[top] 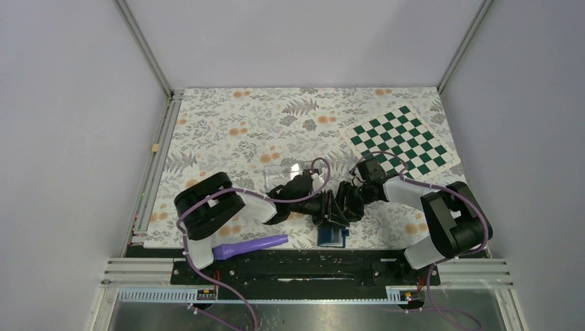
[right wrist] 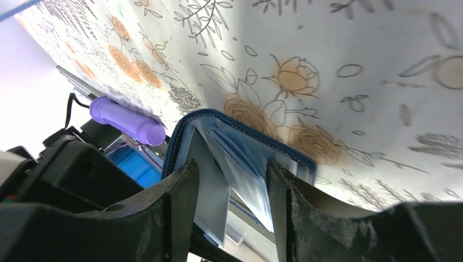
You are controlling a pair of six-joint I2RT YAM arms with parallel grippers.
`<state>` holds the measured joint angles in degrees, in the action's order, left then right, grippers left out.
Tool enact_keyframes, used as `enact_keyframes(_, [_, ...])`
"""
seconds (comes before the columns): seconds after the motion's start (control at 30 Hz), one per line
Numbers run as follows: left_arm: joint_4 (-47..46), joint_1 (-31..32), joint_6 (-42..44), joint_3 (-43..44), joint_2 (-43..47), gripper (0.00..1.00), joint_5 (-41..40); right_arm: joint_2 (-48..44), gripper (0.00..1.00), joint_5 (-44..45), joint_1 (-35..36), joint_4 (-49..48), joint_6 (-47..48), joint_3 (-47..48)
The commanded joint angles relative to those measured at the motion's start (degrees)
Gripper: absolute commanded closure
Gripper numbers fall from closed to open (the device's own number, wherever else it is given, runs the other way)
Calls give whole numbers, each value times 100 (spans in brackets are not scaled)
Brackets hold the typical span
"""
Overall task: Put the credit cards into the card holder
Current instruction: Close the card holder at the center of the board.
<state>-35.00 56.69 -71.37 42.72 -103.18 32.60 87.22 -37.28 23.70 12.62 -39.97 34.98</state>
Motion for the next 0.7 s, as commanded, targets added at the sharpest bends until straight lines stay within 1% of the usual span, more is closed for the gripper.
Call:
enact_keyframes(0.0, [-1994,3,-597,171,-564,67,363,-321,43,284,-159,662,472,268])
enact_keyframes(0.07, [-2035,-2,-668,149,-666,69,324,-407,43,473,-271,974,676,369])
enact_keyframes(0.17, [-1434,7,-335,186,-612,69,202,-457,41,834,-330,1427,1008,526])
enact_keyframes(0.23, [-705,9,151,271,-468,69,49,-506,41,1020,-346,1623,1127,557])
enact_keyframes(0.33, [572,59,936,607,-252,67,-284,-562,39,1065,-454,1684,1183,467])
enact_keyframes(0.4, [1076,98,1308,828,-240,65,-388,-595,38,1007,-555,1674,1222,388])
enact_keyframes(0.43, [1108,111,1401,894,-296,64,-363,-596,38,973,-604,1679,1247,366])
enact_keyframes(0.57, [700,135,1418,991,-382,63,-251,-662,37,809,-746,1683,1304,293])
enact_keyframes(0.67, [1020,149,1686,997,-31,60,-595,-731,37,748,-762,1713,1321,286])
